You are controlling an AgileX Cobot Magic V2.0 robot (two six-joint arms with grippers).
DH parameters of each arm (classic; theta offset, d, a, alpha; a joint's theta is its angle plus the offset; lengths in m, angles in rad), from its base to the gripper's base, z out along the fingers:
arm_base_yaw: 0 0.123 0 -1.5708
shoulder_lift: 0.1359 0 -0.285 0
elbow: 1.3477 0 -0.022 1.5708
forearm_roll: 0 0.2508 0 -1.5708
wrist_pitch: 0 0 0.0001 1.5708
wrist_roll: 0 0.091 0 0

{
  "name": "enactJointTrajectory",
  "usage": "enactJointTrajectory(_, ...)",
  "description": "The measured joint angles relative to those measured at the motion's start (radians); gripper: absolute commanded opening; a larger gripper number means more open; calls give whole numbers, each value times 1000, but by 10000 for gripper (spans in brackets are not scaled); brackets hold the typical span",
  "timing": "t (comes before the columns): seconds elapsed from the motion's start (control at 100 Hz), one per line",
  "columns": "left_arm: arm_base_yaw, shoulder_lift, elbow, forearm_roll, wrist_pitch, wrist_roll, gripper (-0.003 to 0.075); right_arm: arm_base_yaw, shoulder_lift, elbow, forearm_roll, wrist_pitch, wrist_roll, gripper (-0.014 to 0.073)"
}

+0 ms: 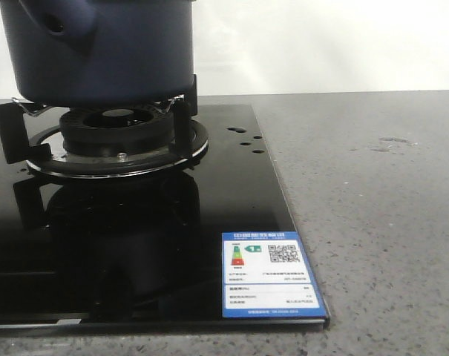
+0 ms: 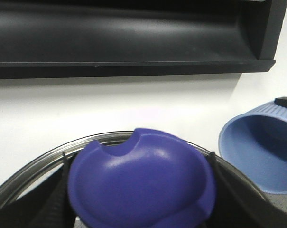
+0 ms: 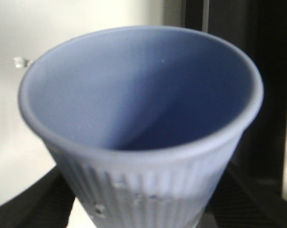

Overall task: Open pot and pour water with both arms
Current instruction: 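Hold the cup tilted over the pot, pouring water in with the right gripper, then bring the cup upright and set it down on the counter with the right gripper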

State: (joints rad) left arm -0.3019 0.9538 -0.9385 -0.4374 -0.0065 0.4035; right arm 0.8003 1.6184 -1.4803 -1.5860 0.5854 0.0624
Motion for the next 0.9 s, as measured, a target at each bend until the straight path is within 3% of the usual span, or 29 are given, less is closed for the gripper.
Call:
enactJointTrajectory(0.22,0,0,0,0,0,0,360,-37,-41,0,240,32,148,348)
enactJointTrajectory(0.46,0,0,0,0,0,0,360,-194,-185,47,559,-60,234,348)
enactJointTrajectory(0.74,0,0,0,0,0,0,360,-456,-395,334,602,-396,534,348)
enactJointTrajectory(0.9,0,0,0,0,0,0,360,-622,-477,522,598,-598,640,348)
